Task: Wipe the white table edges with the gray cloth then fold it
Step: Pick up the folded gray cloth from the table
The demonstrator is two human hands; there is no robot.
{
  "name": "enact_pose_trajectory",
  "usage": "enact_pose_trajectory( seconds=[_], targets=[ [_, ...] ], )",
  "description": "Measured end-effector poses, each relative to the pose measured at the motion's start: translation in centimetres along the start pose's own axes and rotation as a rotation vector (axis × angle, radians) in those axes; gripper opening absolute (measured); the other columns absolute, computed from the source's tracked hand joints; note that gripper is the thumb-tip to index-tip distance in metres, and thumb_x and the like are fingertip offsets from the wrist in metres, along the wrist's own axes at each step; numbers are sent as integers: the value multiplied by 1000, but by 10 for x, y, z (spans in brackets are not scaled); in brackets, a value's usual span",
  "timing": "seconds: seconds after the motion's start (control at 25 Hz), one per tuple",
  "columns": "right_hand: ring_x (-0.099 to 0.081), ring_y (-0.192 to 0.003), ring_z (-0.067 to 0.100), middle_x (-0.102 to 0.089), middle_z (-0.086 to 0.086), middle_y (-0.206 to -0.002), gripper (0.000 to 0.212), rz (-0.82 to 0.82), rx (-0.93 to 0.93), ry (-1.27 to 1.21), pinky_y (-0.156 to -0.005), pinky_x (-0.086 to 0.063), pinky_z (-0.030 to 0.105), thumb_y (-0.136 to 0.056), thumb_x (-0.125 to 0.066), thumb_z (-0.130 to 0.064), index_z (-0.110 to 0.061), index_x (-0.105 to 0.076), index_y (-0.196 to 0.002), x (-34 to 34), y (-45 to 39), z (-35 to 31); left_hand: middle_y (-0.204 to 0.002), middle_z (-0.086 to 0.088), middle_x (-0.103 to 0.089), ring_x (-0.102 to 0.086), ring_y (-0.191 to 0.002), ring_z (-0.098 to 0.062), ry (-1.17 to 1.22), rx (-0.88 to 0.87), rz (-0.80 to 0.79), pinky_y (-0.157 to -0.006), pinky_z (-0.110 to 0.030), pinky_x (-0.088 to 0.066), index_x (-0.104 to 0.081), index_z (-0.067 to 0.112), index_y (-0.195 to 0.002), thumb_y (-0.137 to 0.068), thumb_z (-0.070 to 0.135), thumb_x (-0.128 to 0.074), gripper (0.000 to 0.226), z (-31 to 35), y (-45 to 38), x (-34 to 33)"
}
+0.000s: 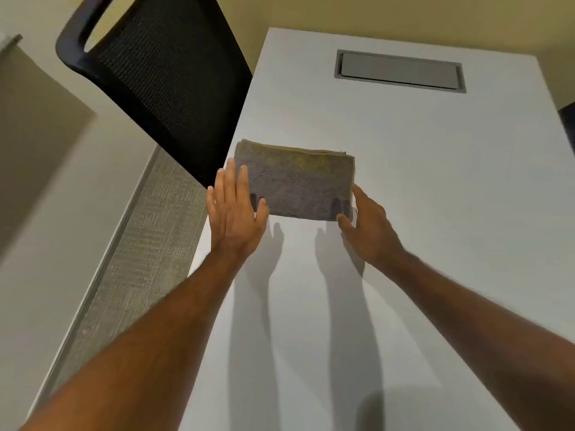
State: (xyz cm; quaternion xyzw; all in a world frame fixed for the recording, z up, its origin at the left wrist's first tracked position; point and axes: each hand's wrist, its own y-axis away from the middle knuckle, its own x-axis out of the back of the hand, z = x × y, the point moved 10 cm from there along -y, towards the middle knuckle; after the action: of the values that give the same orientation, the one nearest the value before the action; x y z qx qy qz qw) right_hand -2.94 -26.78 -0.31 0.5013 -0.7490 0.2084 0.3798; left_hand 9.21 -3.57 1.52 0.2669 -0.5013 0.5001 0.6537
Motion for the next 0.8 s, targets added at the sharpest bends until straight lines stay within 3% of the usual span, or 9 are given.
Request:
enact_pose_trajectory(
  seconds=[0.08,0.16,0.24,0.36,0.44,0.52,0.64,0.8],
  targets=[
    [-56,-135,28,-62,5,-147,55,6,-15,-117,-100,-41,28,-100,-61,-23,-19,-46,-152,-12,-17,6,-175,-10,-12,-11,-162,-31,71,93,-64,-128,-53,-16,-22,12,-165,-103,39,-51,73,-17,-13,-21],
    [-58,-130,28,-65,8,-141,49,67,-103,-119,-95,-39,25,-98,-63,-23,-17,-53,-146,-15,-35,16,-174,-11,-17,-17,-159,-33,118,174,-151,-127,-54,-19,-25,13,-164,-104,42,-51,71,-32,-30,-46],
    [-58,-130,31,-66,9,-140,48,79,-210,-169,-101,-46,31,-98,-63,-25,-17,-56,-144,-24,-47,28,-172,-11,-21,-23,-157,-34,123,231,-201,-125,-55,-23,-29,14,-162,-105,45,-51,69,-39,-37,-68],
    [-61,-128,33,-65,10,-141,47,66,-307,-228,-108,-54,49,-98,-65,-27,-16,-58,-143,-35,-53,42,-168,-10,-27,-27,-152,-34,144,322,-153,-119,-54,-30,-33,14,-160,-103,42,-55,67,-49,-41,-78],
    [-63,-124,30,-64,11,-139,45,92,-328,-213,-105,-55,41,-99,-66,-24,-12,-59,-141,-37,-54,48,-163,-11,-34,-32,-148,-34,158,407,-87,-115,-52,-35,-37,13,-157,-102,40,-60,65,-58,-43,-77],
    [-64,-121,27,-64,12,-137,45,103,-361,-244,-95,-53,32,-98,-67,-17,-10,-59,-142,-40,-54,54,-154,-12,-45,-39,-142,-34,153,486,-62,-112,-51,-39,-43,12,-152,-100,38,-66,62,-67,-46,-77],
    [-69,-108,25,-71,10,-125,40,69,-443,-322,-80,-56,31,-94,-69,-7,-8,-64,-133,-48,-53,65,-138,-13,-57,-50,-133,-33,196,552,-43,-108,-51,-48,-57,10,-136,-99,35,-69,47,-75,-48,-78],
    [-65,-74,14,-69,3,-88,15,10,-517,-410,-57,-51,24,-90,-68,-3,-10,-72,-103,-52,-35,71,-115,-14,-71,-68,-107,-32,333,587,-69,-95,-52,-59,-67,6,-116,-101,28,-66,27,-68,-32,-79]
  ],
)
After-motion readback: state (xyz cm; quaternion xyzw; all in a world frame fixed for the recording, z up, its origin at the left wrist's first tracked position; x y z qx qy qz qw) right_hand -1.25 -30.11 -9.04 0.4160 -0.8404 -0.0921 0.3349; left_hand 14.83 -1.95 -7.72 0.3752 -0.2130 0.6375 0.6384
